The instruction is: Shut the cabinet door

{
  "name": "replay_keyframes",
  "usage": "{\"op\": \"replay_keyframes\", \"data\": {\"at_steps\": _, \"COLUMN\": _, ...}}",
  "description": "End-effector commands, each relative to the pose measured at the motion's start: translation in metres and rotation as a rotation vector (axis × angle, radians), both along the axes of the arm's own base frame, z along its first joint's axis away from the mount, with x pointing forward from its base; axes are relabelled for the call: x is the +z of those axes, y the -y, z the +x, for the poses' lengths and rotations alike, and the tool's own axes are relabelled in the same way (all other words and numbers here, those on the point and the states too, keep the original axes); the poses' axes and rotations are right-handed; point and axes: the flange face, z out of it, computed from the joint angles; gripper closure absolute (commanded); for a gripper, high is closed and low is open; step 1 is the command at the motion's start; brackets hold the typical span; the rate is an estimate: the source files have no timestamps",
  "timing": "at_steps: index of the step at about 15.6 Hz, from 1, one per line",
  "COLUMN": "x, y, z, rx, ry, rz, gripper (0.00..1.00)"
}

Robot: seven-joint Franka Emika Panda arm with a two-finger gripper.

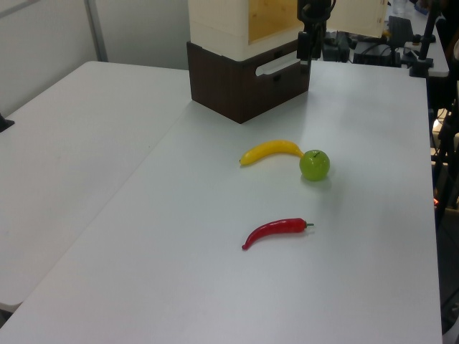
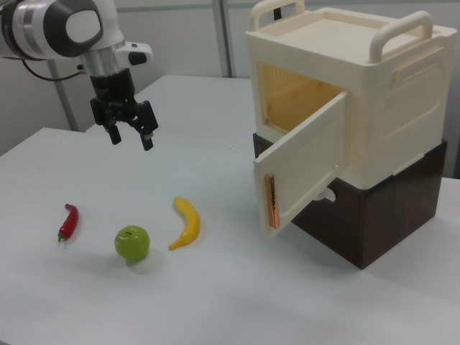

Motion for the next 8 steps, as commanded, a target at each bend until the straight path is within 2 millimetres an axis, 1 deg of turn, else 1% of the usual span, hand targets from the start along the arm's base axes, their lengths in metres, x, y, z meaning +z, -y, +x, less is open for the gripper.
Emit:
{"op": "replay_keyframes", "data": {"at_steps": 1, "x": 0.0045, "y": 0.0040, "z": -0.0115, "rx": -0.012, "ry": -0.018, "rz": 0.000, "gripper": 0.00}}
{"op": "replay_keyframes", "data": {"at_steps": 6, "x": 0.0053, "y": 0.0049, "z": -0.0112, "rx": -0.014, "ry": -0.015, "rz": 0.000, "gripper": 0.00}}
{"op": "replay_keyframes", "data": {"at_steps": 8, "x": 0.0068, "y": 0.0058, "z": -0.0110, "rx": -0.014, "ry": -0.012, "rz": 0.000, "gripper": 0.26}}
